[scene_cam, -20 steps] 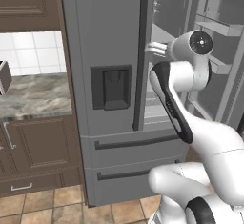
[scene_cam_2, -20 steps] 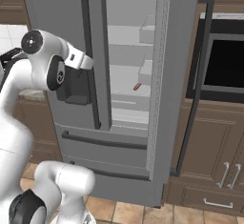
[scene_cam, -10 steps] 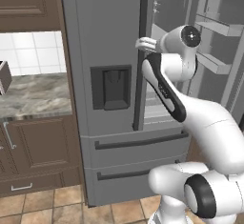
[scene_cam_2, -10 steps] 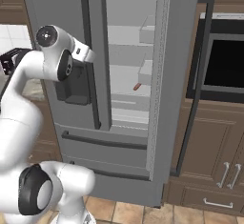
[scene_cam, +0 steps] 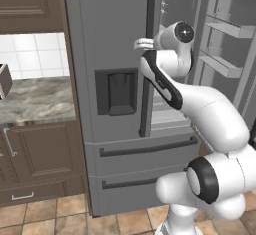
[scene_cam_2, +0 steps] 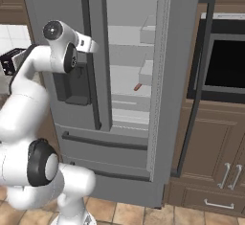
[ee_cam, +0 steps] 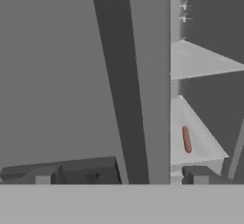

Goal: Move the hot dog bun to the plate on the dining table and place the condiment next to that plate. Then navigate to the fridge and take the sausage and place it on the plate as well.

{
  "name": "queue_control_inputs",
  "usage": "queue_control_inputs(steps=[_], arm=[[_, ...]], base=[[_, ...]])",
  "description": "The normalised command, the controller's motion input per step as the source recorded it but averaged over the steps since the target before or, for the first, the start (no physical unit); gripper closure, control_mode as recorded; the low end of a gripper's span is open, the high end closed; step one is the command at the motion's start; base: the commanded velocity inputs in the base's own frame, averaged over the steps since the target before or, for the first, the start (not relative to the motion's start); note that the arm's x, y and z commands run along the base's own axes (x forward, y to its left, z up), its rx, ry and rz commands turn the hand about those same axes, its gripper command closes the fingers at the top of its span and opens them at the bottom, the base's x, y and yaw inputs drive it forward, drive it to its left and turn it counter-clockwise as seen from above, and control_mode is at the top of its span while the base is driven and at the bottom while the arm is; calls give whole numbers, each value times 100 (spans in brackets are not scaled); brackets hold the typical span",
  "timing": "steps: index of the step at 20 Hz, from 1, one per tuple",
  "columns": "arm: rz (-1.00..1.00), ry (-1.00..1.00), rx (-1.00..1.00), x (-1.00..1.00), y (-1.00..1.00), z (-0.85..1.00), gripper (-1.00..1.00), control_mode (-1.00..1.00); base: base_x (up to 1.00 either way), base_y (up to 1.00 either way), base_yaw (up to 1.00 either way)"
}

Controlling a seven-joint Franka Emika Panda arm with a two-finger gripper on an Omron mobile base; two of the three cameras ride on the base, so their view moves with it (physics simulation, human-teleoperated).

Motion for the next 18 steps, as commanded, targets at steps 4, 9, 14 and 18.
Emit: queue_control_inputs(steps=[4, 9, 14, 18], arm=[[0, 0, -3, 45, 10, 0, -100, -100], [0, 0, 0, 36, -1, 0, -100, -100], [0, 0, 0, 33, -3, 0, -100, -100], [0, 0, 0, 29, -7, 0, -100, -100]], base=[[0, 0, 0], [0, 0, 0], [0, 0, 0], [0, 0, 0]])
